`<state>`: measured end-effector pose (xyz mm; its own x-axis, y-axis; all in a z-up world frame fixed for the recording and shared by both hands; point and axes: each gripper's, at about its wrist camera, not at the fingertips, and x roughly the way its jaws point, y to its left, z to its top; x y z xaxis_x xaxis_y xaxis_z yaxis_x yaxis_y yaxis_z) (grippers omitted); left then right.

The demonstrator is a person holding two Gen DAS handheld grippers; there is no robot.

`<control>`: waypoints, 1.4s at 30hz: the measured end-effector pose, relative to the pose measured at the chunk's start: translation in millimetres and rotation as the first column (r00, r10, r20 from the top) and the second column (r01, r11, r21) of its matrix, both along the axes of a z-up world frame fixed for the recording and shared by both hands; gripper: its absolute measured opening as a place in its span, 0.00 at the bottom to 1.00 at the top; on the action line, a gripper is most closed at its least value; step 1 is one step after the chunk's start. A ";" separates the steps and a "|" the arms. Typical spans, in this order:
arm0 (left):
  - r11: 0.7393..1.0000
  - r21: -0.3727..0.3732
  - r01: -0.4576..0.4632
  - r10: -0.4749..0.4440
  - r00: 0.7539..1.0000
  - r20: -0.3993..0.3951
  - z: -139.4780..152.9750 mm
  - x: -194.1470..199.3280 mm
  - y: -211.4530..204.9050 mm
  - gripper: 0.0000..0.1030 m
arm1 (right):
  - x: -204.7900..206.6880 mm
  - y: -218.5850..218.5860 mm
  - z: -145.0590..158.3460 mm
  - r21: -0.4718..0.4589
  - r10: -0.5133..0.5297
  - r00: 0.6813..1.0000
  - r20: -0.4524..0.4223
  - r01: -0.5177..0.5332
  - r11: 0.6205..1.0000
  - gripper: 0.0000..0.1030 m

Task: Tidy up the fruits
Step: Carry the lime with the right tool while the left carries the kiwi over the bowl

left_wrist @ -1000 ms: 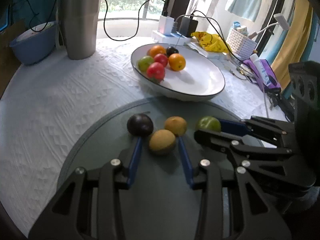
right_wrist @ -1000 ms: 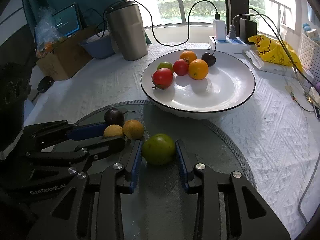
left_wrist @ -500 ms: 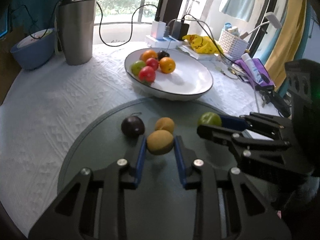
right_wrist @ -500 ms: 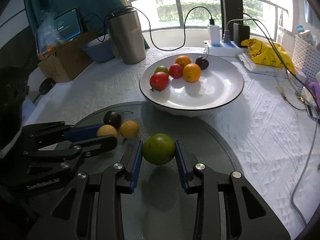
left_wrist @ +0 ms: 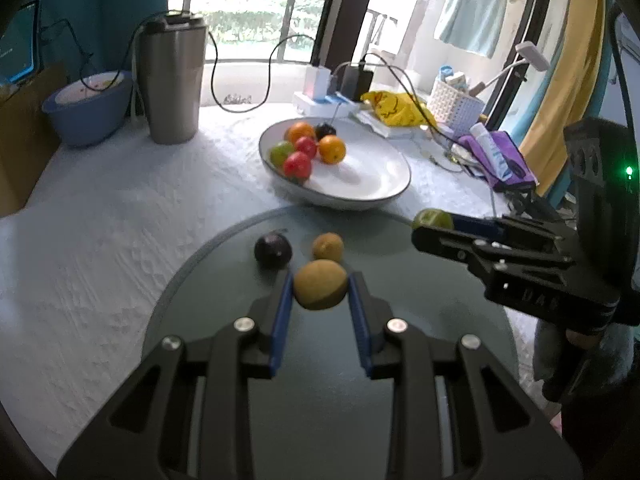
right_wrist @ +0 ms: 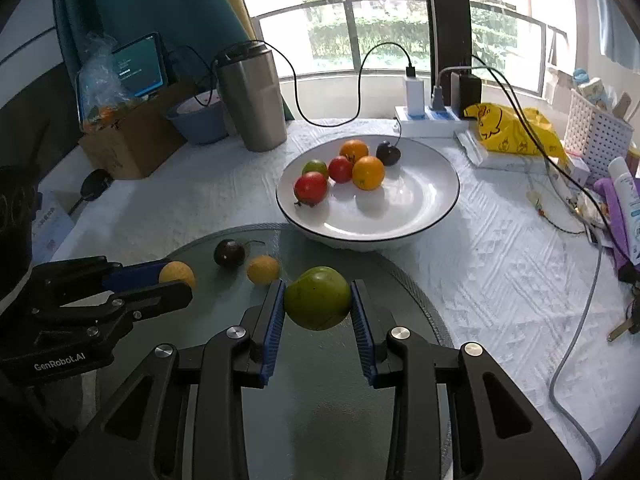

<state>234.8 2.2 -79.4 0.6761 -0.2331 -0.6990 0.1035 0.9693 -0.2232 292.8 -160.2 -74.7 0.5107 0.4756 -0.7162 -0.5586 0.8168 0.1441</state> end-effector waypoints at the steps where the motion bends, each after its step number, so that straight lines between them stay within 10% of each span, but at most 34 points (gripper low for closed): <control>1: 1.000 0.001 0.002 -0.002 1.000 0.007 2.6 0.2 -1.0 0.29 | -0.6 -0.2 2.0 0.001 0.002 1.000 0.004 -0.002 1.000 0.34; 42: 0.995 0.076 0.066 -0.067 0.998 0.011 8.2 106.0 -41.7 0.29 | 93.7 -29.9 14.5 0.048 -0.042 0.998 0.041 0.040 0.998 0.34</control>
<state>340.8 -39.5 -71.2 0.6706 -0.2250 -0.7069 0.1711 0.9741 -0.1478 386.4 -190.1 -60.2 0.5596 0.4866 -0.6709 -0.5312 0.8319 0.1603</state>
